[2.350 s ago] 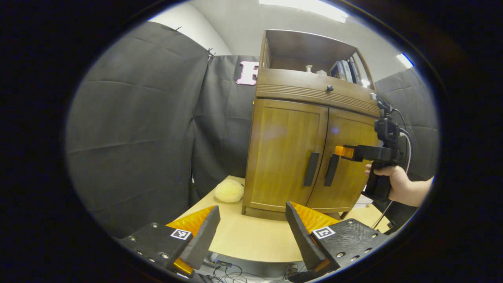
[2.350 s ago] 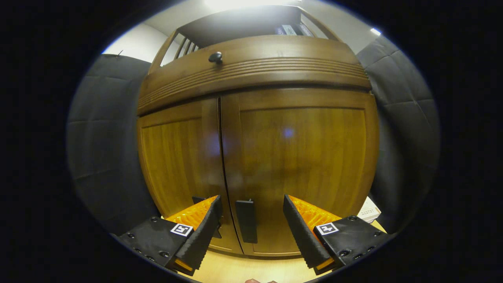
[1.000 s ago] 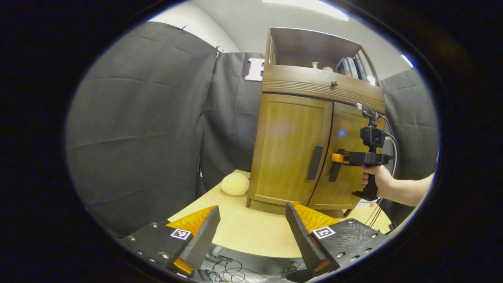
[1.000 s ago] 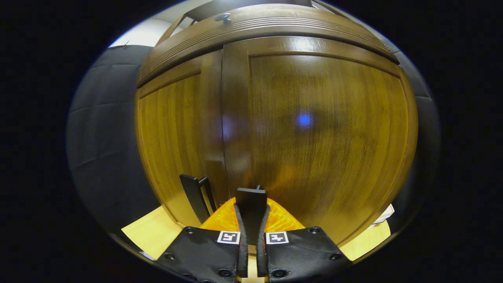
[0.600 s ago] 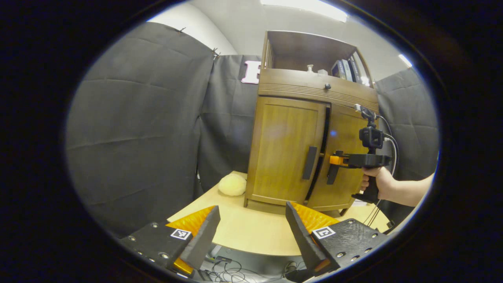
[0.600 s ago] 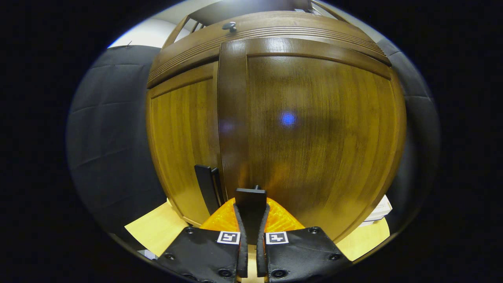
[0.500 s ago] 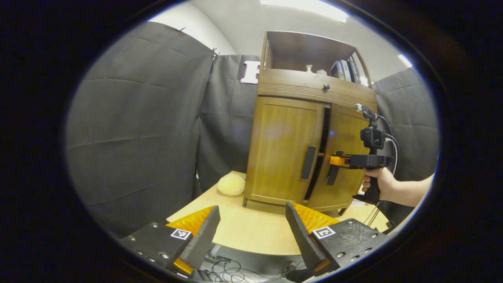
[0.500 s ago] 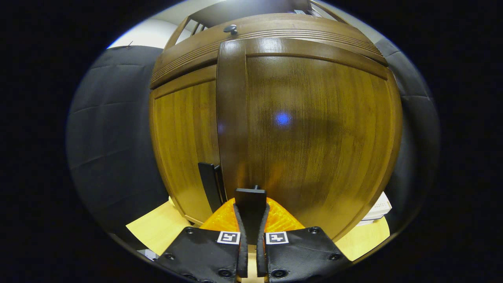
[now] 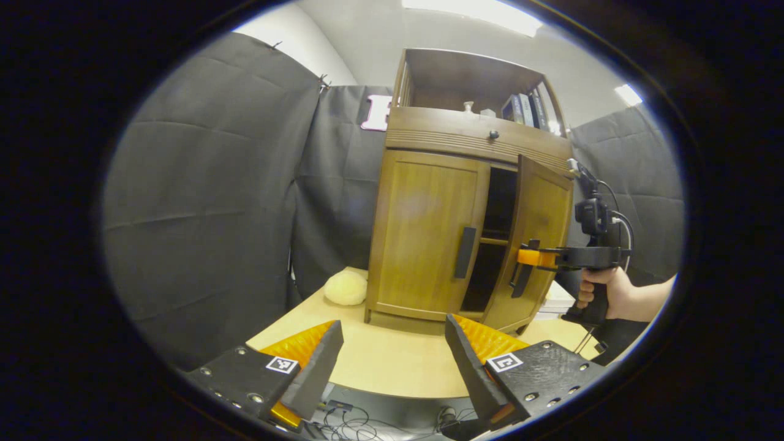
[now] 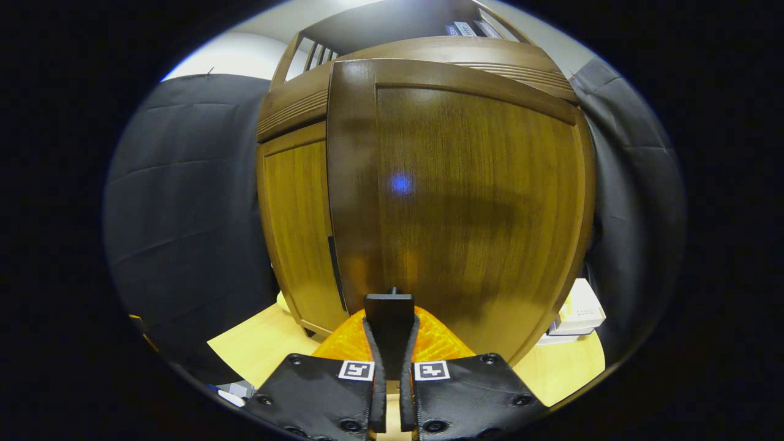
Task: Open the right door of the double-door shoe cabinet with the right hand, and open the left door with the left hand.
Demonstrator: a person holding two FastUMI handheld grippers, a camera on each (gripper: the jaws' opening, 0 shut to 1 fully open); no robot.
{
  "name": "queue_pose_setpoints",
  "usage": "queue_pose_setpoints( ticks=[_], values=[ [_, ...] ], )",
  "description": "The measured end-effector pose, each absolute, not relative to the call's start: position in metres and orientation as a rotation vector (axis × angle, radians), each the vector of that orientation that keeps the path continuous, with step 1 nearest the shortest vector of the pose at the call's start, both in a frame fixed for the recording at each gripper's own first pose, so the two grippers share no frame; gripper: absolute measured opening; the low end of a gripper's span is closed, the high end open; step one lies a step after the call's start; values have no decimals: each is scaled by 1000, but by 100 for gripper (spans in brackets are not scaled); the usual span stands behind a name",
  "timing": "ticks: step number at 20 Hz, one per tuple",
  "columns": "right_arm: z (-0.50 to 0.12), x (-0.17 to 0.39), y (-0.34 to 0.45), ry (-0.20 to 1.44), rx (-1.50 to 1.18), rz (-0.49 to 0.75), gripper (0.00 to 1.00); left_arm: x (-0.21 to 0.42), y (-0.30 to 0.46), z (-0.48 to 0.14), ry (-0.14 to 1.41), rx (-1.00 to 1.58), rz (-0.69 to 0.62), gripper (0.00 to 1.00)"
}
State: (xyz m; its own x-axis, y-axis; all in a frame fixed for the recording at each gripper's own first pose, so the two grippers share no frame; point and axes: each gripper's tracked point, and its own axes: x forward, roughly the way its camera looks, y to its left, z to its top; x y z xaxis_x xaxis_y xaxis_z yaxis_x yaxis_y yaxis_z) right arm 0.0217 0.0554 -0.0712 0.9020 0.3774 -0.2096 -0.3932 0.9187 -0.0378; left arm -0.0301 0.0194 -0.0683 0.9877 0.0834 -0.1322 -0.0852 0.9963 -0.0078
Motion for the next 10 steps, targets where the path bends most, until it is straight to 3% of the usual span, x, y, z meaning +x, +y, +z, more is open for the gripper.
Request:
queue_pose_setpoints(
  ticks=[10],
  values=[
    [-63, 19, 57, 218, -87, 399, 10, -21, 11, -73, 131, -1, 38, 96]
  ],
)
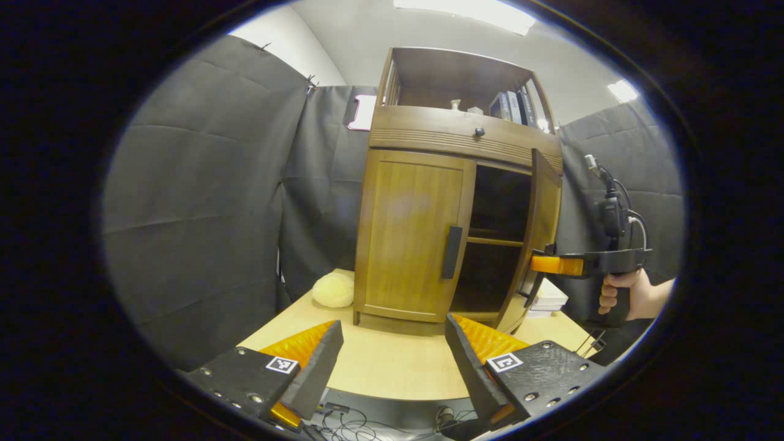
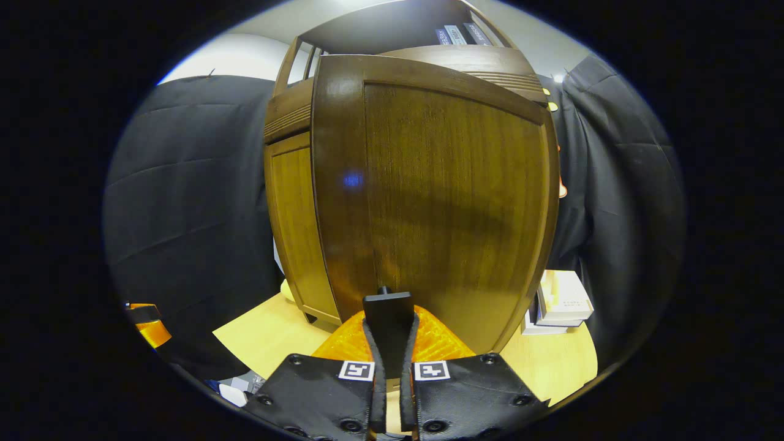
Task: Open the right door of the double-door shoe cabinet with the right hand, and open the left door with the left hand.
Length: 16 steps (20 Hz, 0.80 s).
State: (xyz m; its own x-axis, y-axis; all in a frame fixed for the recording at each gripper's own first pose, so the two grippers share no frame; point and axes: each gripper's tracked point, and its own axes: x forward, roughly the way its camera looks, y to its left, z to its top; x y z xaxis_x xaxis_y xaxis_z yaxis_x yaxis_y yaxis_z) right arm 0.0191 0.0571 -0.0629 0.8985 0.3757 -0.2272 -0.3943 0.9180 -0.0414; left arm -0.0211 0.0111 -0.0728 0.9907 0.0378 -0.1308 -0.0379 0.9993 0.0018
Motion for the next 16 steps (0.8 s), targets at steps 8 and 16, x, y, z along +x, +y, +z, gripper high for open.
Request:
queue_pose_setpoints(
  ticks=[8, 16],
  values=[
    [-56, 18, 56, 222, -76, 379, 10, -22, -2, -76, 134, 5, -17, 96],
    [-53, 14, 42, 206, -32, 366, 10, -20, -14, -78, 147, 2, -66, 96]
  ],
)
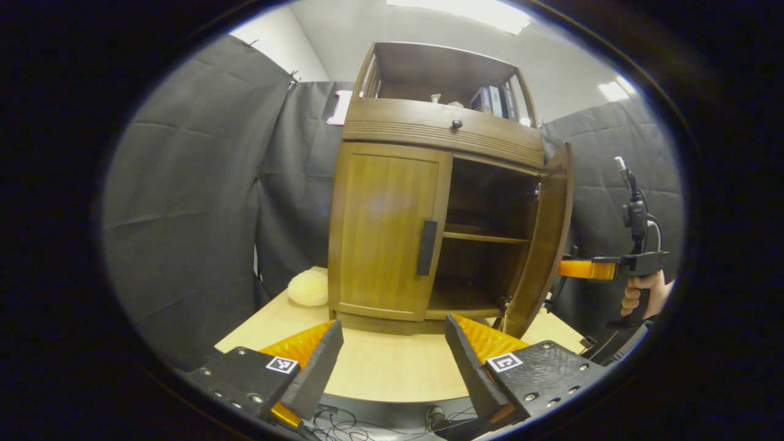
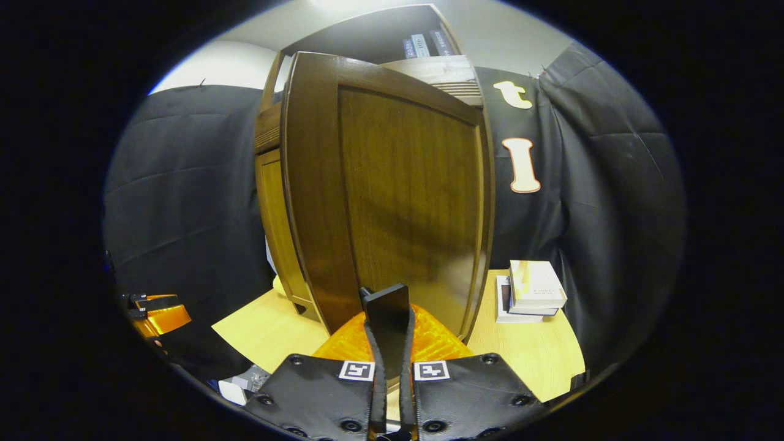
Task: Open the right door of the double-door shoe cabinet with the right hand, and open the left door with the left hand.
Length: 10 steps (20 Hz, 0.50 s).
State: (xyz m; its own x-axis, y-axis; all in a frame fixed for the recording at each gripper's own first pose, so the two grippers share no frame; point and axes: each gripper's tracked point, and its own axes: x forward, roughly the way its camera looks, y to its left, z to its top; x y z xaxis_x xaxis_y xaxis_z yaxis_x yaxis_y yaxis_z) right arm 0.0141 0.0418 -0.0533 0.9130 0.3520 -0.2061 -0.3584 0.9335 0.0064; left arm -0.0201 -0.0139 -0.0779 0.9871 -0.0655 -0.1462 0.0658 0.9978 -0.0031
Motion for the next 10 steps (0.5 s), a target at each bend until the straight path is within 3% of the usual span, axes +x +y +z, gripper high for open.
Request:
queue_pose_setpoints(
  ticks=[10],
  values=[
    [-53, 6, -9, 164, -30, 352, 10, -19, -21, -78, 163, 12, -119, 96]
  ],
)
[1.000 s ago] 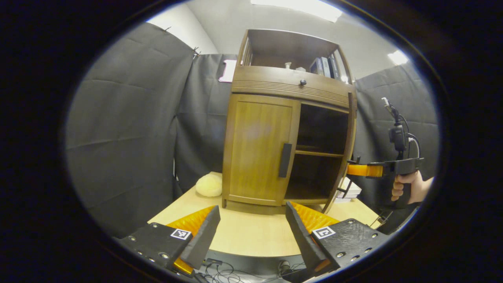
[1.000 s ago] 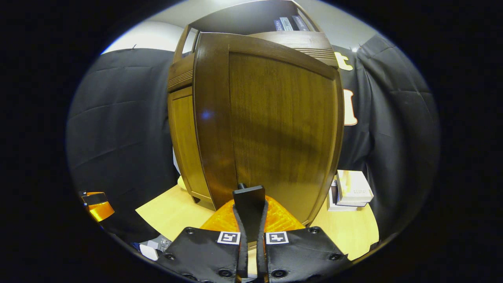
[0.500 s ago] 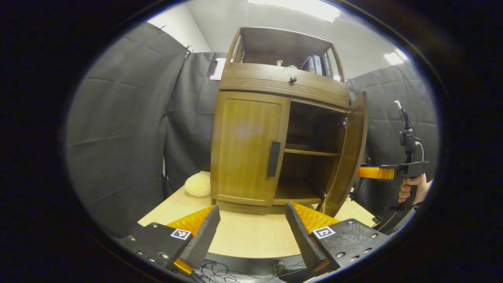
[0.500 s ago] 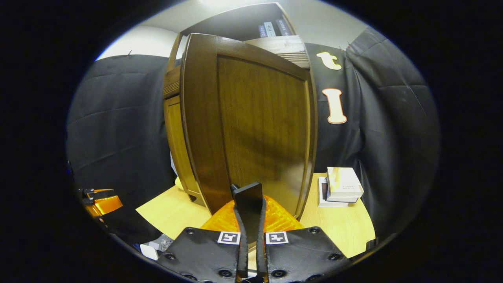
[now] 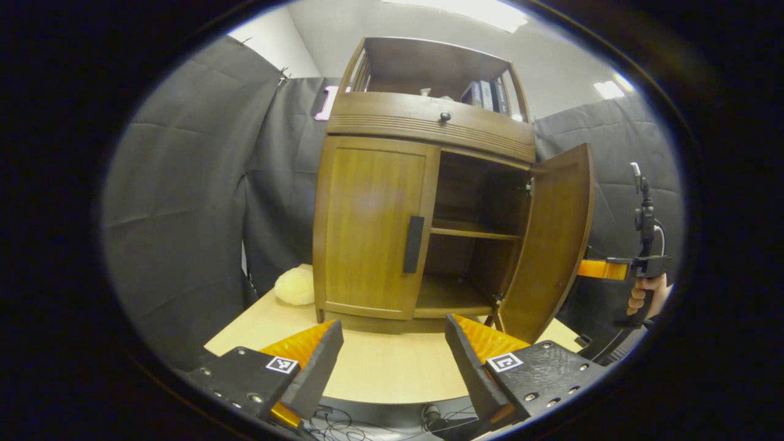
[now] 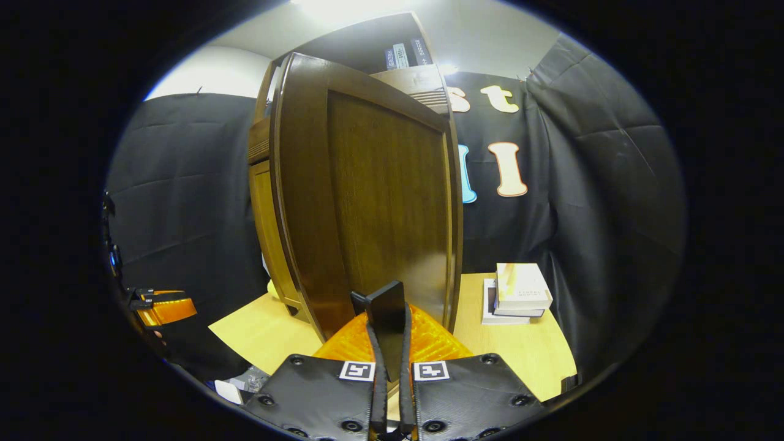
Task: Open the right door of the double-door shoe cabinet with the right hand, and open the left door with the left hand.
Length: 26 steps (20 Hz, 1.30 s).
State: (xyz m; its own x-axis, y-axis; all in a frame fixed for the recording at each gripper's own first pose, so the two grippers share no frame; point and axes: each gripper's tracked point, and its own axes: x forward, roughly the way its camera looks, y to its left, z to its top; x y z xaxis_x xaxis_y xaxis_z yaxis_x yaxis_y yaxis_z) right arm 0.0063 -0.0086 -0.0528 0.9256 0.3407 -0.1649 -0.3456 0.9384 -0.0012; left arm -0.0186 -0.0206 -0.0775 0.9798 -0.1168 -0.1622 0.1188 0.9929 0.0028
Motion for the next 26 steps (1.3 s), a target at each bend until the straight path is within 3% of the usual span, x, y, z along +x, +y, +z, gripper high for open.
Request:
queue_pose_setpoints(
  ticks=[12, 15, 16, 20, 21, 22, 26],
  values=[
    [-50, 16, -95, 155, 13, 167, 8, -22, -32, -83, 191, 29, -200, 96],
    [-51, 15, -97, 155, 34, 163, 0, -20, -34, -86, 196, 39, -213, 96],
    [-51, 14, -98, 151, 26, 155, 7, -19, -35, -86, 196, 41, -217, 96],
    [-52, 3, -100, 158, 33, 132, 6, -13, -40, -84, 187, 49, -229, 96],
    [-52, -1, -101, 162, 36, 128, 10, -14, -41, -85, 188, 50, -231, 96],
    [-52, -5, -101, 166, 37, 123, 3, -13, -40, -86, 189, 50, -231, 96],
    [-50, -27, -104, 180, 43, 95, 2, -12, -37, -88, 188, 30, -234, 96]
  ],
)
